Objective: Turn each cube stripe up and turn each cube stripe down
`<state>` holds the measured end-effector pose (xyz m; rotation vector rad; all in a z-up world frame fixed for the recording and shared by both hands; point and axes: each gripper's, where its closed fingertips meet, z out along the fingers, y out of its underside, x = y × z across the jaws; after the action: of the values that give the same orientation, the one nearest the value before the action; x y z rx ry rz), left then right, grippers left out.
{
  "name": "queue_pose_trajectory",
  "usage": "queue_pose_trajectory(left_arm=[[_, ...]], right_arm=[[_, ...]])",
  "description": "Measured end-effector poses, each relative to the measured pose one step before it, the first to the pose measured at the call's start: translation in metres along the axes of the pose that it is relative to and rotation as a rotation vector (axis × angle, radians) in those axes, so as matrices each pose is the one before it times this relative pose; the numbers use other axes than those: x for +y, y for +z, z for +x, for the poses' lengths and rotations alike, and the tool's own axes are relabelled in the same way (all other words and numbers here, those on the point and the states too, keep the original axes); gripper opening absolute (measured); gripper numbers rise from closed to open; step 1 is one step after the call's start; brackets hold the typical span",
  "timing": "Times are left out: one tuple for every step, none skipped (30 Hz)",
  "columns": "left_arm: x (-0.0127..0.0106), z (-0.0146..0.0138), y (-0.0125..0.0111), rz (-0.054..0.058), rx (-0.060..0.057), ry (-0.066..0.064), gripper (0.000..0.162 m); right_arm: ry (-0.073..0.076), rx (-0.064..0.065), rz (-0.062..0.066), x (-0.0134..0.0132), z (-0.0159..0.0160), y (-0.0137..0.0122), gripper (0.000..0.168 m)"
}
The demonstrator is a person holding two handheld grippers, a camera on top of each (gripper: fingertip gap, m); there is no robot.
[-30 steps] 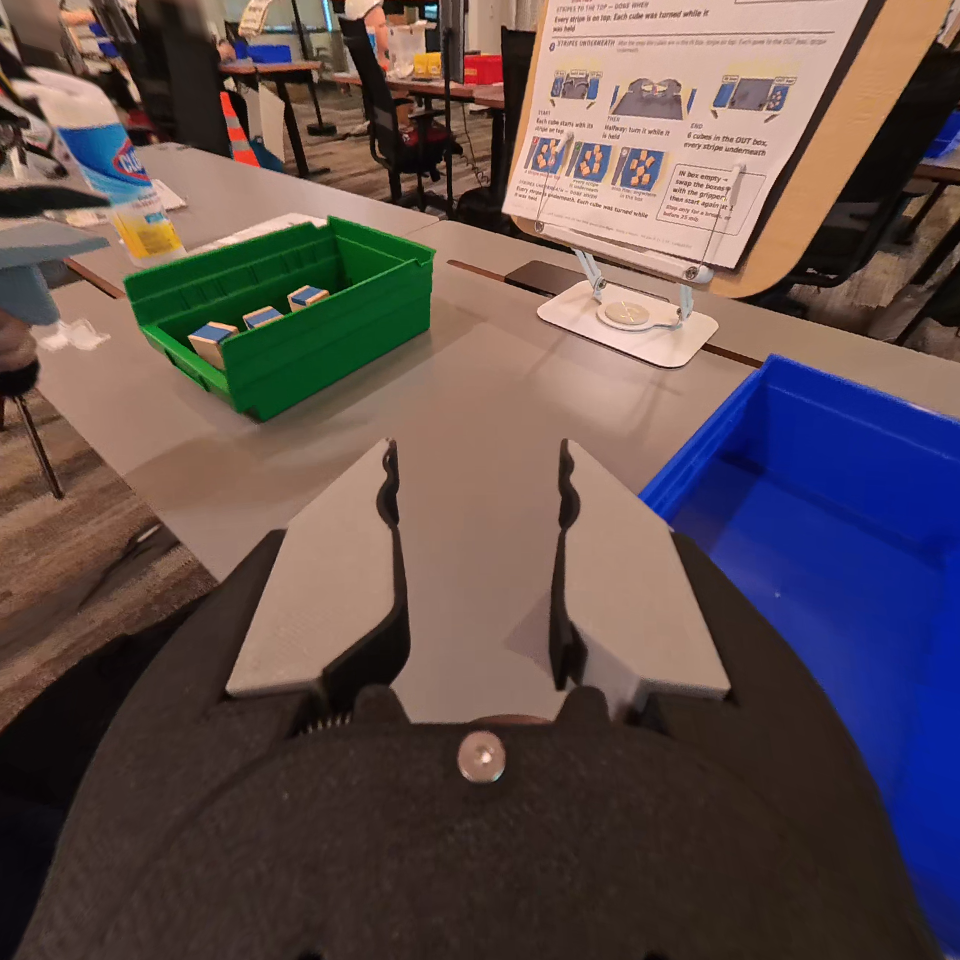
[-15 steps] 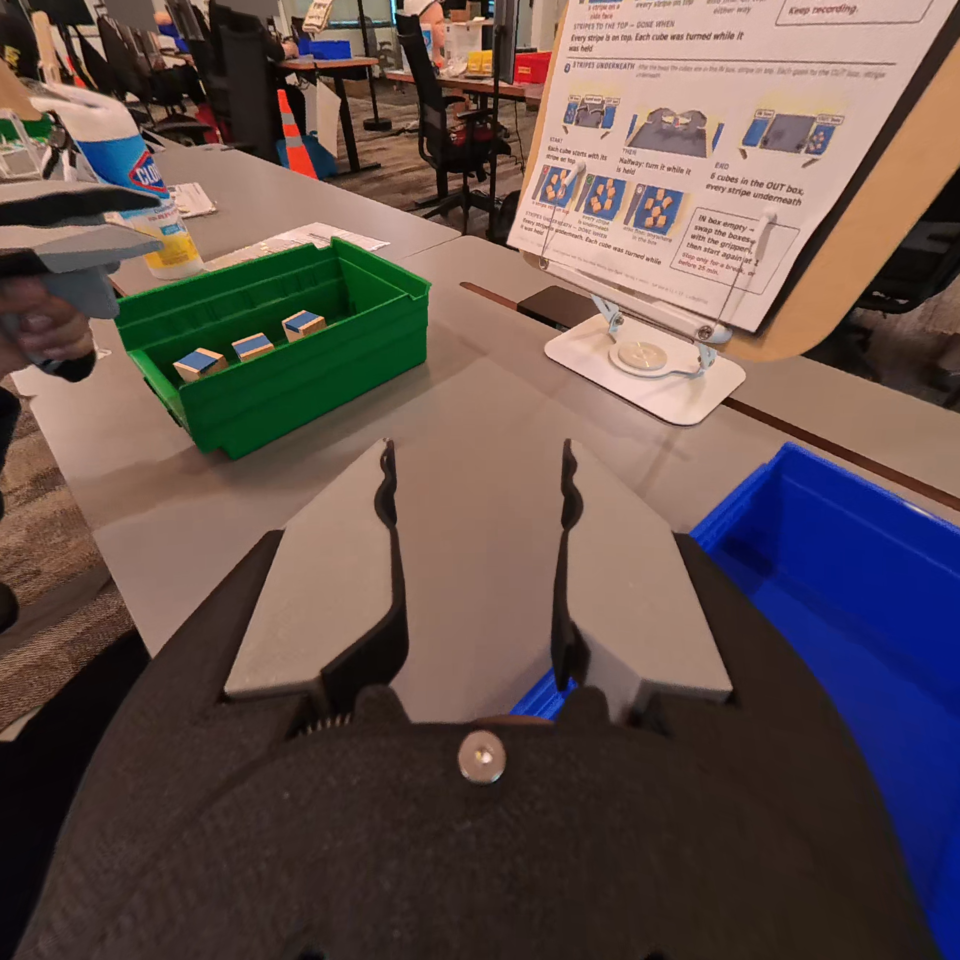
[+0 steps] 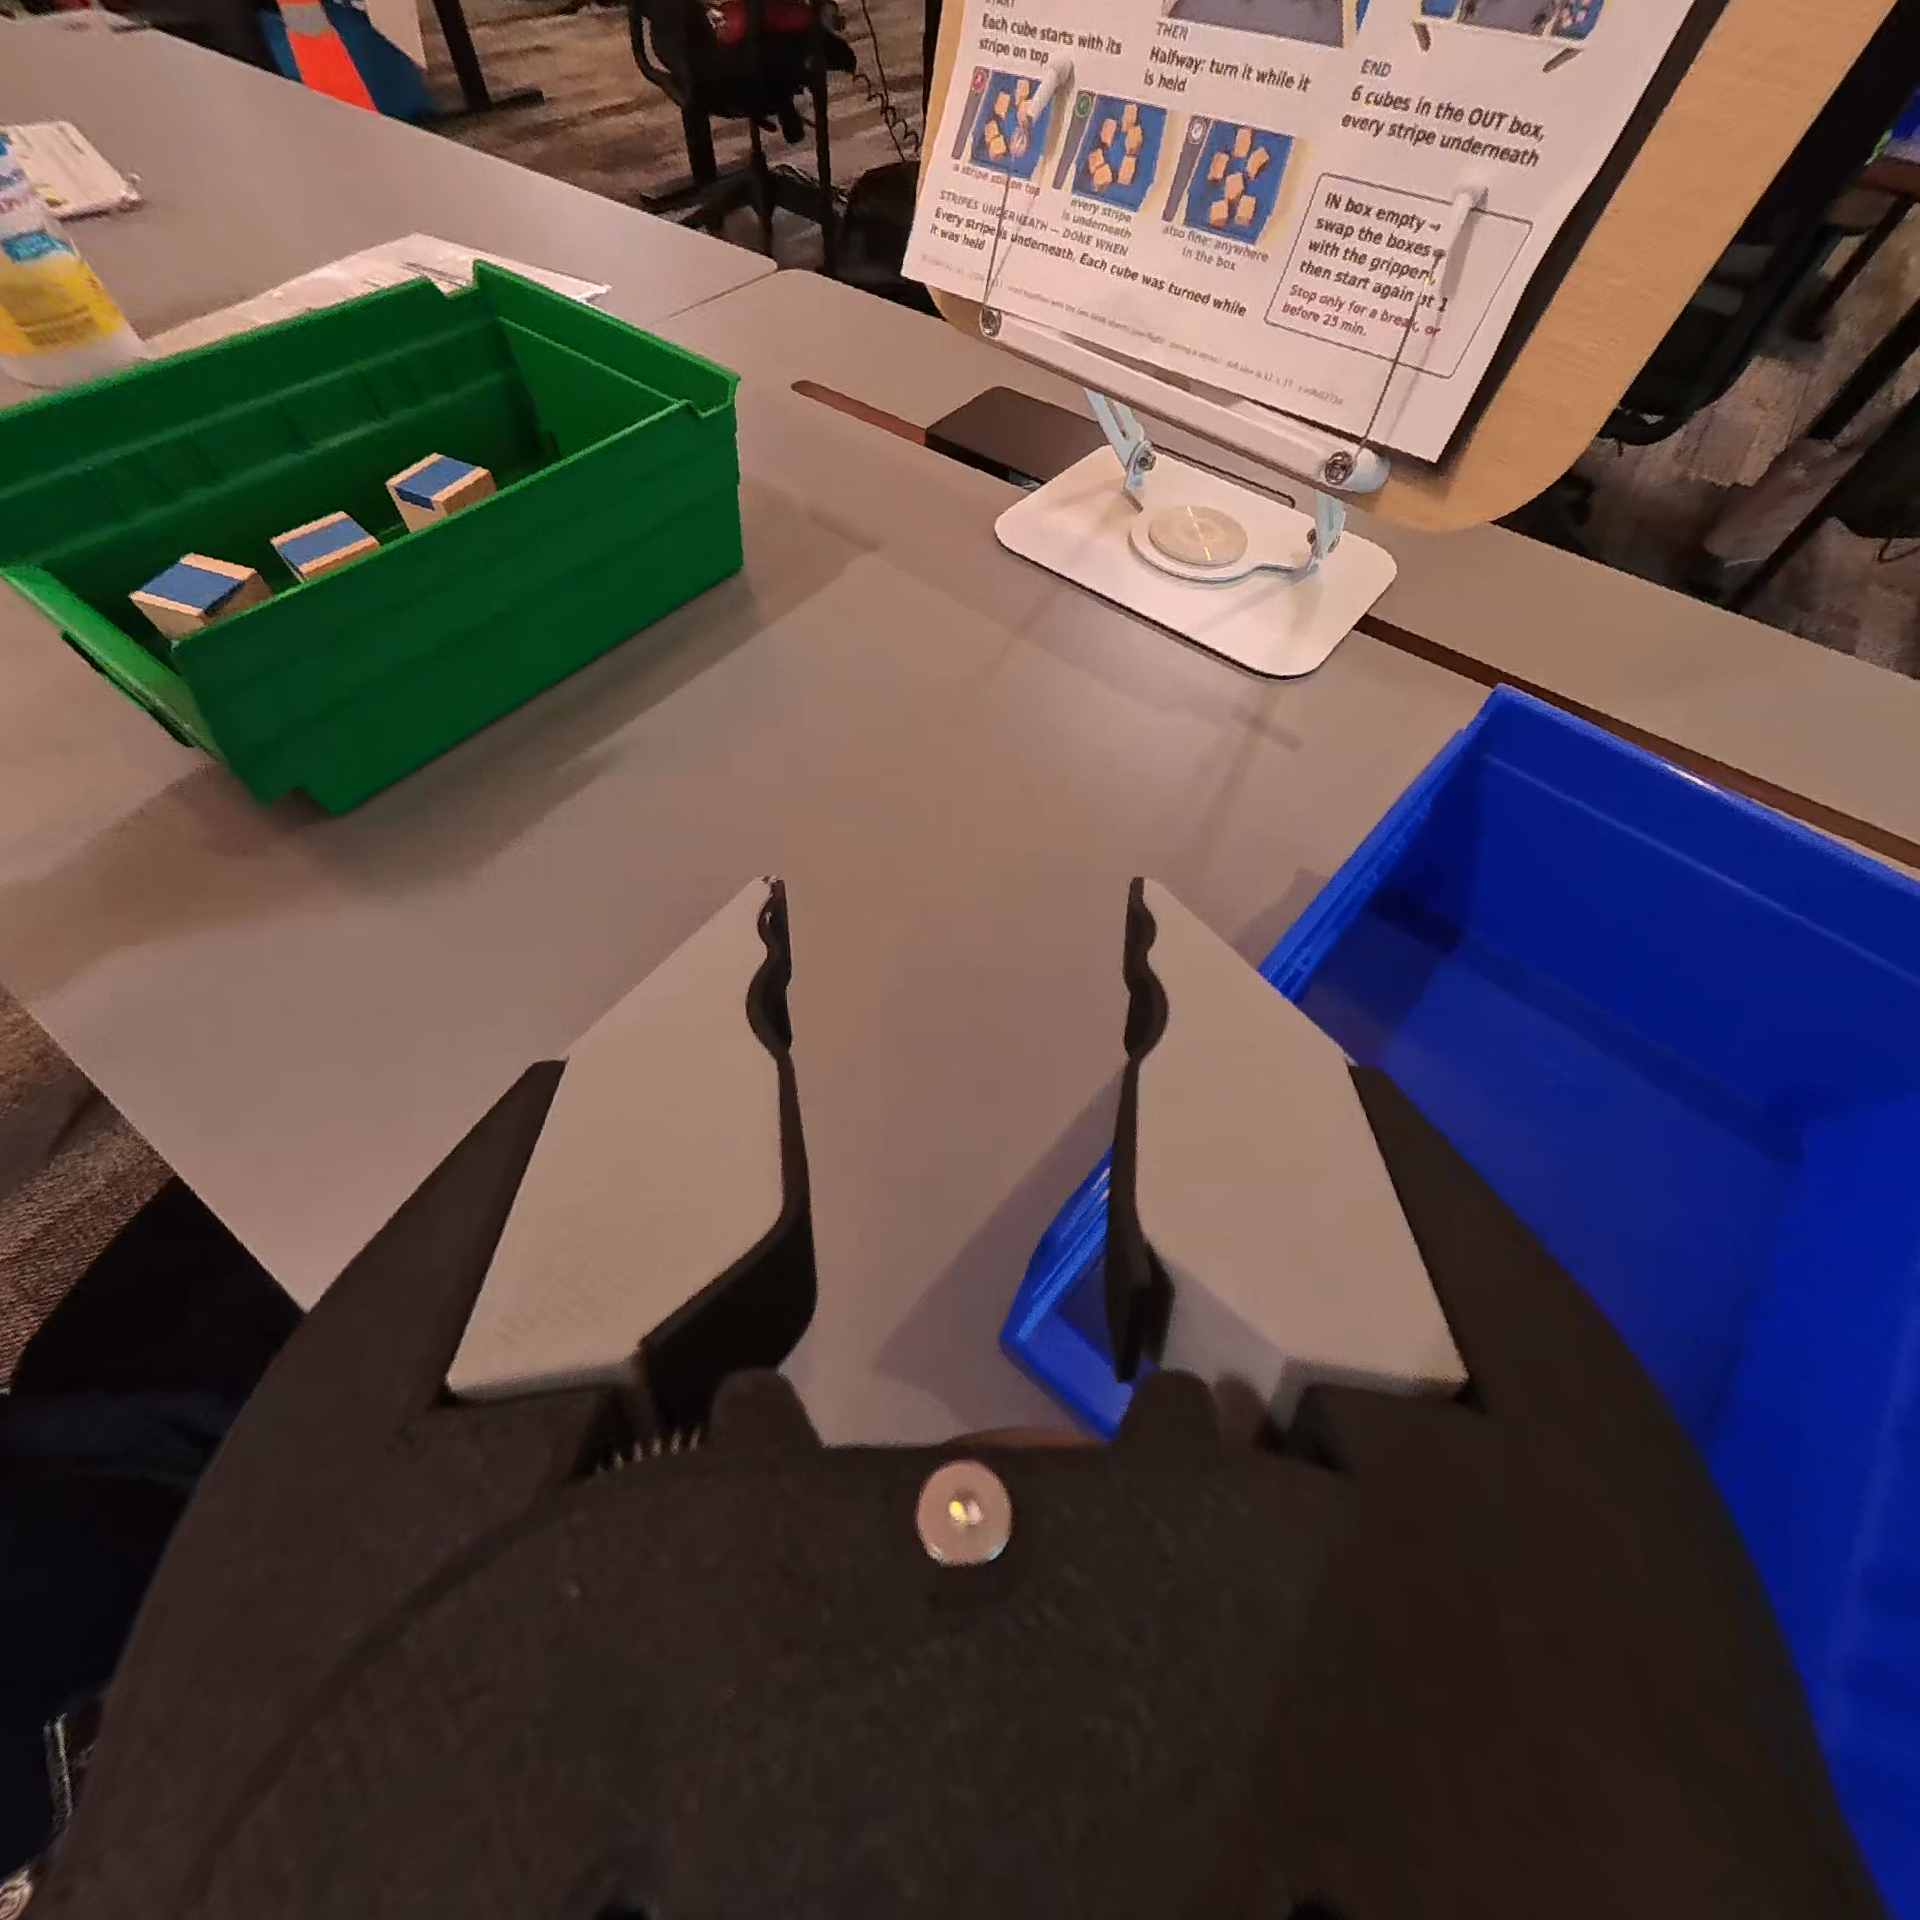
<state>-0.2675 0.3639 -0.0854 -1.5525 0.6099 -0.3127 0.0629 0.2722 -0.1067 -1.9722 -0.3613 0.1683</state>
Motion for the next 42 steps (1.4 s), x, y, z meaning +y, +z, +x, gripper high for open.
queue_pose_trajectory(left_arm=[[0.00174,-0.00009,0.00221,-0.0093,0.0086,0.0029,0.049],[0.00141,0.0012,0.00234,-0.0207,0.008,0.0126,0.052],[-0.00074,0.00182,0.00111,-0.0073,0.0019,0.0188,0.054],[-0.00261,0.00207,0.00054,0.0141,-0.0032,0.0179,0.053],[-0.0017,0.00287,0.00098,0.0146,0.0019,0.0133,0.051],[0.00093,0.00353,0.00215,-0.0025,0.0117,0.0044,0.051],[0.00242,0.00326,0.00258,-0.0111,0.0157,-0.0026,0.052],[0.00273,0.00158,0.00243,-0.0072,0.0104,-0.003,0.052],[0.00326,-0.00058,0.00232,-0.0059,0.0015,-0.0012,0.052],[0.00416,-0.00199,0.00228,-0.0112,-0.004,-0.0002,0.052],[0.00453,-0.00212,0.00187,-0.0129,-0.0044,-0.0004,0.052],[0.00391,-0.00108,0.00146,-0.0092,0.0001,-0.0007,0.052],[0.00336,-0.00021,0.00083,-0.0075,0.0045,0.0022,0.052],[0.00347,-0.00061,0.00046,-0.0103,0.0012,0.0072,0.052],[0.00296,-0.00194,0.00005,-0.0113,-0.0062,0.0099,0.053],[0.00213,-0.0028,-0.00064,-0.0077,-0.0107,0.0069,0.053],[0.00068,-0.0028,-0.00141,-0.0001,-0.0099,-0.0006,0.053],[-0.00056,-0.00208,-0.00171,0.0055,-0.0039,-0.0058,0.052],[-0.00059,-0.00154,-0.00168,0.0048,-0.0007,-0.0084,0.052],[0.00076,-0.00172,-0.00122,-0.001,-0.0008,-0.0059,0.051],[0.00325,-0.00245,-0.00018,-0.0108,-0.0033,-0.0005,0.05],[0.00687,-0.00367,0.00125,-0.0269,-0.0074,0.0057,0.05],[0.0107,-0.00569,0.00297,-0.046,-0.0152,0.004,0.05],[0.01204,-0.00689,0.00441,-0.0517,-0.0198,-0.004,0.051],[0.01038,-0.00587,0.00528,-0.042,-0.0144,-0.0137,0.056],[0.00731,-0.00372,0.00508,-0.0276,-0.0045,-0.0233,0.062],[0.00428,-0.00185,0.00427,-0.0162,0.0021,-0.0275,0.069],[0.00137,-0.00114,0.0034,-0.0065,-0.0011,-0.0285,0.077],[-0.00068,-0.00208,0.00239,-0.0015,-0.0147,-0.0284,0.08],[-0.00239,-0.00221,0.00123,0.0012,-0.0207,-0.0285,0.079],[-0.00442,-0.0007,-0.00015,0.0096,-0.0112,-0.0328,0.079],[-0.00643,0.00111,-0.00175,0.0211,0.0019,-0.0377,0.076],[-0.00725,0.00145,-0.0028,0.0279,0.0054,-0.0377,0.069],[-0.00672,0.00074,-0.0031,0.0266,0.0012,-0.0304,0.06],[-0.00432,-0.00056,-0.00288,0.0165,-0.0088,-0.0157,0.045],[-0.0022,-0.00276,-0.0018,0.0061,-0.0261,0.0028,0.035],[-0.00158,-0.00439,-0.001,0.0061,-0.0374,0.0188,0.044],[-0.00204,-0.00426,-0.00055,0.0148,-0.0347,0.0266,0.048],[-0.00136,-0.00247,-0.00037,0.014,-0.0236,0.0273,0.048],[0.00031,0.00058,-0.00039,0.0033,-0.0034,0.0257,0.048],[0.00112,0.00174,0.00002,-0.0029,0.0038,0.023,0.047],[0.00247,0.00031,0.00049,-0.0117,-0.0061,0.0273,0.044]], right_arm=[[0.0035,0.0019,-0.0026,-0.00031,-0.00043,0.00003,0.063],[0.0002,0.006,-0.0007,-0.00101,0.00024,0.00014,0.065],[-0.0017,0.0047,0.0027,-0.00155,-0.00012,0.0,0.067],[-0.0072,-0.0019,0.0106,-0.00262,-0.00138,-0.0001,0.071],[-0.0108,-0.0022,0.0151,-0.00331,-0.00106,-0.00018,0.072],[-0.011,0.003,0.018,-0.00364,-0.00008,-0.00021,0.072],[-0.0129,0.006,0.0181,-0.00316,0.00059,-0.00015,0.07],[-0.0175,0.0068,0.0125,-0.00151,0.00092,0.00041,0.068],[-0.0184,0.0127,0.0041,0.00025,0.00211,0.00056,0.065],[-0.0138,0.0216,-0.0027,0.00169,0.00394,0.00077,0.063],[-0.0076,0.0195,-0.0075,0.00226,0.00413,0.00118,0.063],[-0.0013,0.0073,-0.0087,0.00172,0.00244,0.00154,0.063],[0.0031,-0.0017,-0.0038,0.00067,0.001,0.00174,0.063],[0.0072,-0.0056,0.0028,-0.00065,0.00003,0.00201,0.064],[0.008,-0.0119,0.0035,-0.00062,-0.00145,0.00258,0.066],[0.0051,-0.018,-0.0027,0.00093,-0.00289,0.00339,0.068],[0.0004,-0.0152,-0.0108,0.00199,-0.00267,0.00421,0.068],[-0.0014,-0.0022,-0.0116,0.00233,-0.00082,0.00423,0.068],[-0.0045,0.004,-0.0112,0.00255,-0.00039,0.00374,0.068],[-0.0068,0.0009,-0.0121,0.00277,-0.00128,0.00316,0.068],[-0.0058,-0.0018,-0.0129,0.00222,-0.00175,0.00244,0.068],[-0.0042,-0.0019,-0.0071,0.00096,-0.00188,0.00157,0.068],[-0.0035,-0.0025,0.0021,-0.00057,-0.0022,0.00048,0.068],[-0.0041,-0.0061,0.0043,-0.00075,-0.0031,-0.00005,0.067],[-0.0054,-0.0066,0.0004,-0.0001,-0.00334,-0.00039,0.067],[-0.0087,-0.0025,-0.0037,0.00043,-0.00271,-0.00094,0.067],[-0.0103,0.0049,-0.0006,0.00007,-0.00153,-0.00161,0.067],[-0.0094,0.0057,0.0031,-0.00039,-0.00105,-0.00209,0.067],[-0.0065,0.0025,0.0043,-0.00036,-0.00101,-0.00243,0.067],[-0.0021,-0.0005,0.0037,-0.00019,-0.00085,-0.00233,0.067],[0.0008,-0.0009,0.0029,0.00008,-0.00047,-0.00223,0.066],[0.0018,0.0009,0.0022,0.00018,0.00008,-0.0021,0.066],[0.0018,0.0025,0.0024,0.0002,0.00063,-0.00207,0.066],[0.0015,0.0026,0.003,-0.00016,0.00081,-0.00185,0.066],[0.0015,0.0024,0.0028,-0.00027,0.00084,-0.00181,0.066],[0.0015,0.0027,0.0037,-0.0005,0.00087,-0.00154,0.066],[0.0021,0.0022,0.0056,-0.00077,0.00087,-0.00135,0.066],[0.0031,0.0,0.0054,-0.00081,0.00065,-0.00088,0.066],[0.0038,-0.0017,0.003,-0.00049,0.00024,-0.00032,0.066],[0.0027,-0.002,0.0019,-0.00036,-0.00003,0.00004,0.066],[-0.0002,-0.0017,0.0014,-0.00016,-0.00033,0.00049,0.066],[-0.0026,-0.001,-0.0013,0.00011,-0.00053,0.00089,0.065]])
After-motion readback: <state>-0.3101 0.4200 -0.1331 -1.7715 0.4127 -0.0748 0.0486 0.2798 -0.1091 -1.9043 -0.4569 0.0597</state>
